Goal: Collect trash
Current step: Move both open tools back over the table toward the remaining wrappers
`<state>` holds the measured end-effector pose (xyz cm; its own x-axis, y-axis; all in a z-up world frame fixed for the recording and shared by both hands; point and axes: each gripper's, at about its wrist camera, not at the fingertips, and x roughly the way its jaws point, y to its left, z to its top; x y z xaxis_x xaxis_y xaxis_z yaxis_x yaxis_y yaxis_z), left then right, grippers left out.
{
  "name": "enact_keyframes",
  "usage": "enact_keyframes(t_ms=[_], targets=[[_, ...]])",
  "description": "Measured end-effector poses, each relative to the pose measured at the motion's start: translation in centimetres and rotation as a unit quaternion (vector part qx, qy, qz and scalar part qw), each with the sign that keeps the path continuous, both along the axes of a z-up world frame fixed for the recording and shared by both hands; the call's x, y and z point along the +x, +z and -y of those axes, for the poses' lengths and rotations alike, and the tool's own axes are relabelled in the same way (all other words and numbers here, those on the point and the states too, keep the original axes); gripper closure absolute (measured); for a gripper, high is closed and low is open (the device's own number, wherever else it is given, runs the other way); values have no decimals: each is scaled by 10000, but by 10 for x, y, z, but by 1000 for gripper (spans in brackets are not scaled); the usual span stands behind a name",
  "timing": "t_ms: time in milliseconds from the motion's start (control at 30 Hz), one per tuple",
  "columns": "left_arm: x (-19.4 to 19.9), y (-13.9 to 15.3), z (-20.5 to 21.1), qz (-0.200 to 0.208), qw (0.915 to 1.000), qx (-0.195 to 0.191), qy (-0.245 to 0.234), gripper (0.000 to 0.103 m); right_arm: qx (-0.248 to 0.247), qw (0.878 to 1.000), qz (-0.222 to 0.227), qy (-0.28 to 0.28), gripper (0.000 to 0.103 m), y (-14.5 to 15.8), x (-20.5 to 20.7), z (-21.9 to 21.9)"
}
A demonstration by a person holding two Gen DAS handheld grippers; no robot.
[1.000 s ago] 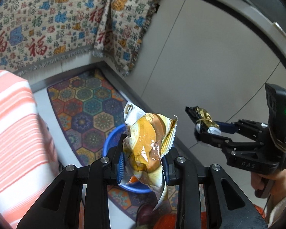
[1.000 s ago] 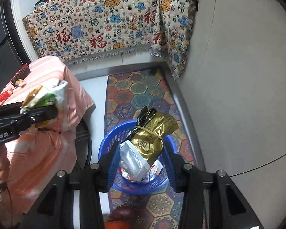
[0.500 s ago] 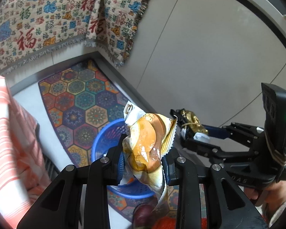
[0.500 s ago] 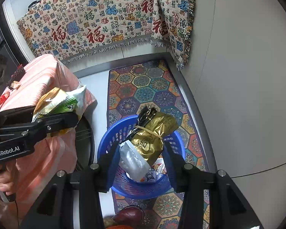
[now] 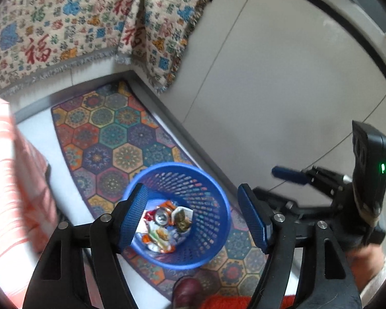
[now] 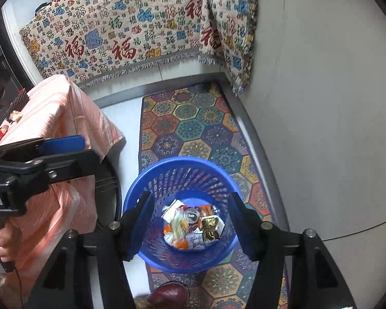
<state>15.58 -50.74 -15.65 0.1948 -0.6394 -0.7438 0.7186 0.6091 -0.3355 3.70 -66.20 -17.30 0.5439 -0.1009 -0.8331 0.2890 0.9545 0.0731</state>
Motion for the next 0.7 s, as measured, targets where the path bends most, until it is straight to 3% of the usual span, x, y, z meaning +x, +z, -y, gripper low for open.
enact_keyframes(t_ms=[100,167,267,333,433,500,567,700], targets=[[-4,23,-28,184,9998,-34,108,25,-368,9990,-102,229,42,30,1,-2],[-9,43,-54,402,9990,-77,196,23,-963,9936,-291,522,42,66,1,-6],[-16,71,-97,671,9967,-195,425,19,-2030,9744,-490,832,42,136,-7,-13],[-21,83,-126,798,9948,-251,581,17,-2470,9630,-581,906,42,182,-16,-16],[-31,93,-175,968,9916,-150,845,12,-3131,9433,-535,968,32,254,-35,-33],[-34,91,-204,1035,9893,-3,1029,10,-3159,9434,-292,968,26,285,-43,-46],[-38,84,-240,1085,9854,259,1284,10,-3015,9478,-44,1039,26,295,-45,-65],[-30,59,-312,1098,9722,849,1888,10,-2315,9631,454,1293,26,260,-26,-125]])
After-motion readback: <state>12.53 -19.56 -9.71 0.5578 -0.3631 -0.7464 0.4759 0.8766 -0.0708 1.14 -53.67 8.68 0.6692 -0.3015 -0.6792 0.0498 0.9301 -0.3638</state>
